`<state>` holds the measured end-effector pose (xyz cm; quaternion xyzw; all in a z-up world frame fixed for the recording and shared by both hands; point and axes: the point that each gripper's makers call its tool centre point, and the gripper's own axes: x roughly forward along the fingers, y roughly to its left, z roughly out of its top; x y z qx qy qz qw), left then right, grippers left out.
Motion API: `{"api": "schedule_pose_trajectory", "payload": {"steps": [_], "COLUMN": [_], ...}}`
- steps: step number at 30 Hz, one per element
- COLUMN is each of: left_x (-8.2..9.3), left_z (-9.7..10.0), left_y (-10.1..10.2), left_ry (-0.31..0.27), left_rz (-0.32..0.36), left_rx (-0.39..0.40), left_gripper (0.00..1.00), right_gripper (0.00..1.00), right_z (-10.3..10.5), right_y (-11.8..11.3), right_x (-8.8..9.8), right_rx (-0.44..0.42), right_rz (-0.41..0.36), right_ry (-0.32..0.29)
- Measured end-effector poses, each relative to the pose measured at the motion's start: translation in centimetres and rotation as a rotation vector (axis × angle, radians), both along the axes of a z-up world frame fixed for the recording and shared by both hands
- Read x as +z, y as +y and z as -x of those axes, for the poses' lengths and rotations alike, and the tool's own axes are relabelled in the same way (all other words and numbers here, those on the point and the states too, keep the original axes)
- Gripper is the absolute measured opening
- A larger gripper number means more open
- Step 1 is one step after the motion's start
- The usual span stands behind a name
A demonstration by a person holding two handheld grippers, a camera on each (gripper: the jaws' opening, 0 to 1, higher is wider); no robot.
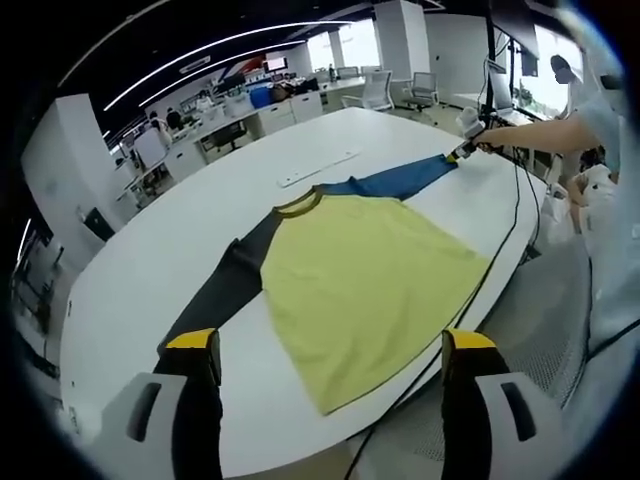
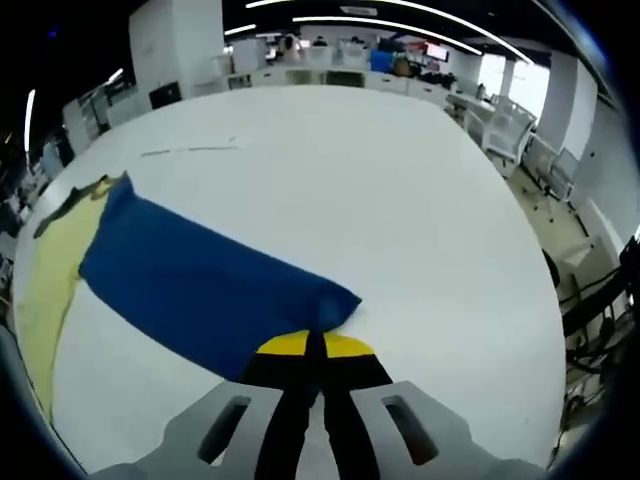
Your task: Fold the garment on the visible template until the final outline fits inside the template.
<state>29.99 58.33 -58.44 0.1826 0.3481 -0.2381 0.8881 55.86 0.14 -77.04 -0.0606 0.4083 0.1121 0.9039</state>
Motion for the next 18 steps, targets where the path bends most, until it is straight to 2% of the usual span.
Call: {"api": "schedule_pose_trajectory", "payload": {"steps": [3,6,10,18], "left_x": [0.1,0.2,0.4,0.7], "left_z": [0.1,0.1,0.3,0.7], "left_y": [0.2,0.6,0.8,0.8], "left_ry": [-0.006,-0.009,-0.018,-0.037], "left_rz": [0.003,0.007,0.011,0.026], "left_rx": [0.002,0.01,0.008,-0.007], "left_gripper": [0.89,0.88,0.88,0.88], "right_gripper": [0.03,0.02,0.02,0.03], "right_z": [0.1,0.4,0.6,1.6], "right_y": [0.0,0.7,0.4,0.1], "right_x": [0.0,0.4,1.4,3.6], "right_rx": [-0.04,-0.039,-0.028,-0.028], "right_rz": [-0.032,-0.05,-0.019,-0.014], "right_ry": [0.008,0.0,-0.017,-0.03]}}
